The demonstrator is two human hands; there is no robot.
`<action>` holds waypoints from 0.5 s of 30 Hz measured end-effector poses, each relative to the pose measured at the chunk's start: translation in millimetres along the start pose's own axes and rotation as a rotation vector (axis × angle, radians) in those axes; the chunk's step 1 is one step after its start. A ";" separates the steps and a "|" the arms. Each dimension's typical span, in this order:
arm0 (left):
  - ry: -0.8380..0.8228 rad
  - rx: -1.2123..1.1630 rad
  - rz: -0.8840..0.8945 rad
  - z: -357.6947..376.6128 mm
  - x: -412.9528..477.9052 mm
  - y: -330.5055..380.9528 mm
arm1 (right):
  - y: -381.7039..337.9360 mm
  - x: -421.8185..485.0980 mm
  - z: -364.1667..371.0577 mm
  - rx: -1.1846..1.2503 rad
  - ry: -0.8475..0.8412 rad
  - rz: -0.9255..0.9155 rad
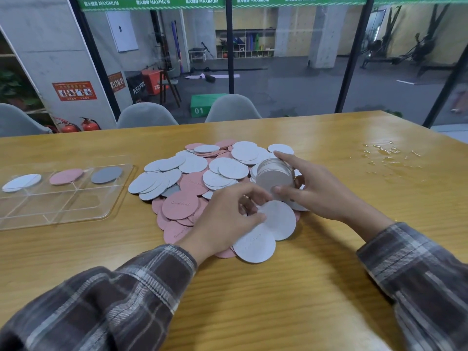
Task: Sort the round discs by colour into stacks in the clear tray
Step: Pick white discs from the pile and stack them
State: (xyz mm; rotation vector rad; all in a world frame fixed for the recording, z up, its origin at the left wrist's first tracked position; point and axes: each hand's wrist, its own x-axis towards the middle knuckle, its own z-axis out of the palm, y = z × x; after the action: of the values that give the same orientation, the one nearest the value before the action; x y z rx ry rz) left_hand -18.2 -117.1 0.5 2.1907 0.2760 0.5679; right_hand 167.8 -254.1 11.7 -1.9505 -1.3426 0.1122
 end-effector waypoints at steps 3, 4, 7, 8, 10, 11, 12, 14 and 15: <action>0.025 -0.189 -0.058 -7.7 3.8 -4.7 | -1.6 -1.5 -1.4 0.024 -0.002 0.023; 0.044 -0.220 -0.065 -10.2 4.7 -5.0 | -2.2 -1.9 -1.5 0.038 -0.002 0.034; 0.096 -0.214 -0.039 -15.3 6.6 -3.6 | -4.0 -2.7 -1.1 0.109 -0.014 0.066; 0.103 -0.191 -0.018 -16.2 7.1 -3.5 | -4.0 -2.4 -1.1 0.138 -0.021 0.080; 0.127 -0.154 0.019 -16.7 7.2 -4.3 | -4.9 -2.5 -1.2 0.183 -0.041 0.103; 0.144 -0.142 0.035 -16.6 7.6 -4.7 | -4.9 -2.5 -0.7 0.191 -0.049 0.109; 0.162 -0.133 0.050 -16.0 8.1 -5.1 | -4.6 -2.6 -0.2 0.193 -0.052 0.112; 0.195 -0.127 0.078 -13.9 9.2 -4.7 | -4.7 -2.8 -0.3 0.197 -0.057 0.107; 0.213 -0.122 0.092 -12.6 9.7 -4.4 | -5.1 -3.1 -1.1 0.200 -0.061 0.101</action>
State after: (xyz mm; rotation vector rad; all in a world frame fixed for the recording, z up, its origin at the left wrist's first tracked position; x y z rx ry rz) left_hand -15.9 -102.1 6.9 2.0351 0.2470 0.8497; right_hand 162.9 -256.4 14.6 -1.8573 -1.2217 0.3442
